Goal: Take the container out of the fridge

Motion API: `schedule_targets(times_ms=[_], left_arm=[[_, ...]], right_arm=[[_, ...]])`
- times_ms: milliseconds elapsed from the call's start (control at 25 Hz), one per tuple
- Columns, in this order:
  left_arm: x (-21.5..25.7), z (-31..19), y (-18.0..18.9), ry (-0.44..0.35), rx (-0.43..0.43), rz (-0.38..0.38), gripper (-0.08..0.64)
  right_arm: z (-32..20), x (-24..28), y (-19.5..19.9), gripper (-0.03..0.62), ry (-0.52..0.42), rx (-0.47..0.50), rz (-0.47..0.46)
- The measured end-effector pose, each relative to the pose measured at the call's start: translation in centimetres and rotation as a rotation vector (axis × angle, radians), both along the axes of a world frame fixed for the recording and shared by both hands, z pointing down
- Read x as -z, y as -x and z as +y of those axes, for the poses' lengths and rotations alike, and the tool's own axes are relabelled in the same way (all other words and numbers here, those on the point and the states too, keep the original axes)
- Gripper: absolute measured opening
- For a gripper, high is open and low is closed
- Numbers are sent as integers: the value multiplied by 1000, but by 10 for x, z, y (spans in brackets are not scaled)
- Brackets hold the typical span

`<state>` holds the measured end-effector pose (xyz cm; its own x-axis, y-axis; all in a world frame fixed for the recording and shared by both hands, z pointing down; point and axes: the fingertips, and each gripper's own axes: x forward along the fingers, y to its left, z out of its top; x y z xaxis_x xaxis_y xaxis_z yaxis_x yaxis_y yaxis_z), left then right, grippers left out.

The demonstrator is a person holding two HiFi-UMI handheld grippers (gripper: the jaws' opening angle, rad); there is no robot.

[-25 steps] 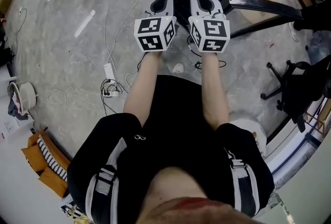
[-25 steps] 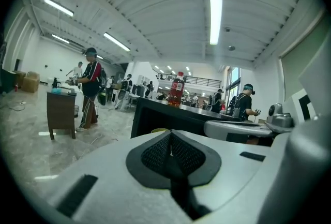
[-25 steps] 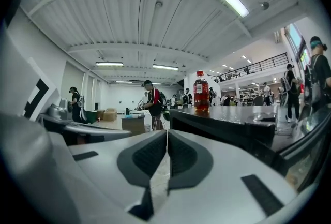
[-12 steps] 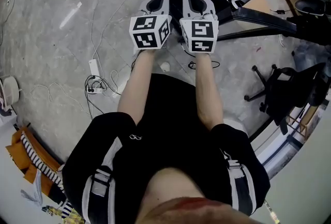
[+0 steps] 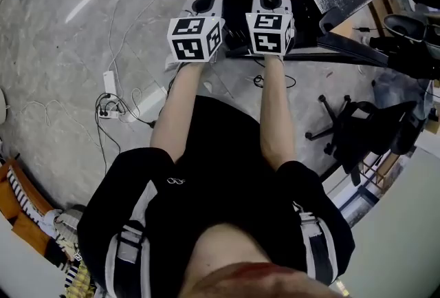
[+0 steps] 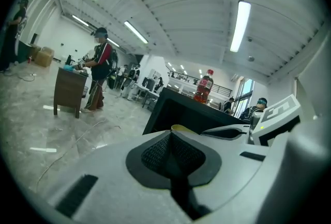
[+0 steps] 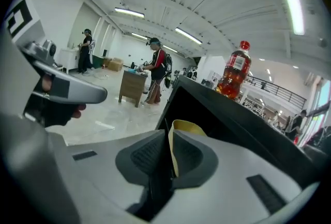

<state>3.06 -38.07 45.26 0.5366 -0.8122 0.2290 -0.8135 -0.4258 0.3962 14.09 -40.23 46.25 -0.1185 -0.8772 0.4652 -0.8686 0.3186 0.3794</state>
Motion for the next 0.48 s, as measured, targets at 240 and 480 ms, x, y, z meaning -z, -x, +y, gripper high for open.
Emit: schedule_targets(times_ms=[240, 480], left_arm=[[-10, -16, 5, 23, -3, 16, 8], [-17, -29, 5, 41, -21, 17, 8]], right_arm=[[-28, -22, -15, 17, 95, -29, 197], [-42, -40, -19, 17, 194, -17, 315]])
